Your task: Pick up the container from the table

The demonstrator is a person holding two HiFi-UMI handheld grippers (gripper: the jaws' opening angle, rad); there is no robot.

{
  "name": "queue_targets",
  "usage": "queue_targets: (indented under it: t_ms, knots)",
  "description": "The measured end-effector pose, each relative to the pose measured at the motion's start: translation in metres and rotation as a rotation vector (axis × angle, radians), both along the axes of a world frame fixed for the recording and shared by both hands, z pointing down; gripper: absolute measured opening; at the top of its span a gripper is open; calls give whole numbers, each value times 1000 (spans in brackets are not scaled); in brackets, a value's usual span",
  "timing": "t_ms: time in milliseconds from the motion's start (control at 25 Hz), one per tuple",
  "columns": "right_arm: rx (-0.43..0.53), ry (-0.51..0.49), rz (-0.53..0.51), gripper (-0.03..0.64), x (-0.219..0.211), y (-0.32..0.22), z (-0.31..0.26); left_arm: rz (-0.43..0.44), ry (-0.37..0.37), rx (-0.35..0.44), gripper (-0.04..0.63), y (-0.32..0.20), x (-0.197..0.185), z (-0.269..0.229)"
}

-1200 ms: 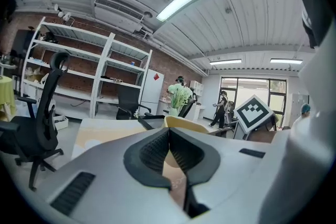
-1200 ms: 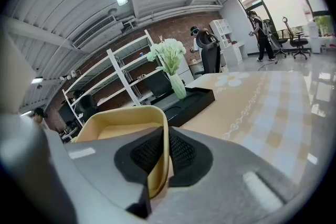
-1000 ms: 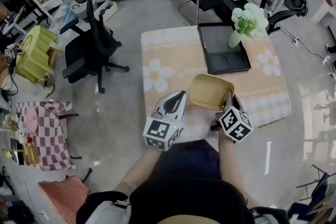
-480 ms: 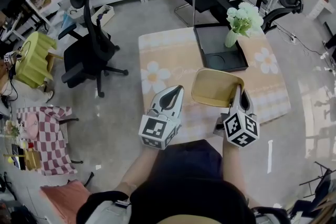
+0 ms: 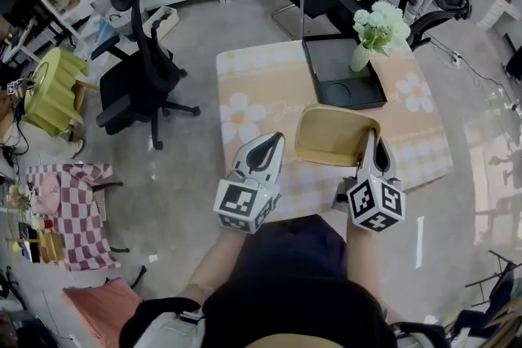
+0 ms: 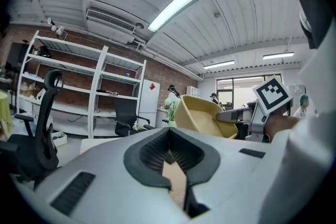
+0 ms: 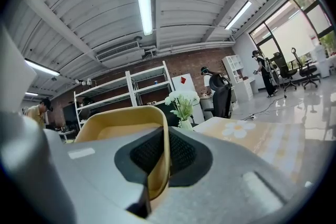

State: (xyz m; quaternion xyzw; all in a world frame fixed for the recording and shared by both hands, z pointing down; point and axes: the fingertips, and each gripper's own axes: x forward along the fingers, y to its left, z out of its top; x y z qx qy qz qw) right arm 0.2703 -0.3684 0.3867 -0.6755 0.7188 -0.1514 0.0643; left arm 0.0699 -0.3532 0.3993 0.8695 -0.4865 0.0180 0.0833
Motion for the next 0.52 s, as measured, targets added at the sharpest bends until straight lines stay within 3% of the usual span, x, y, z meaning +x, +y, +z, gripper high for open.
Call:
queue_targets:
  t_ms: [520]
  knots:
    - [-15,13,-6,12,-4,3,6,6,13,-2,9,8,3,-1]
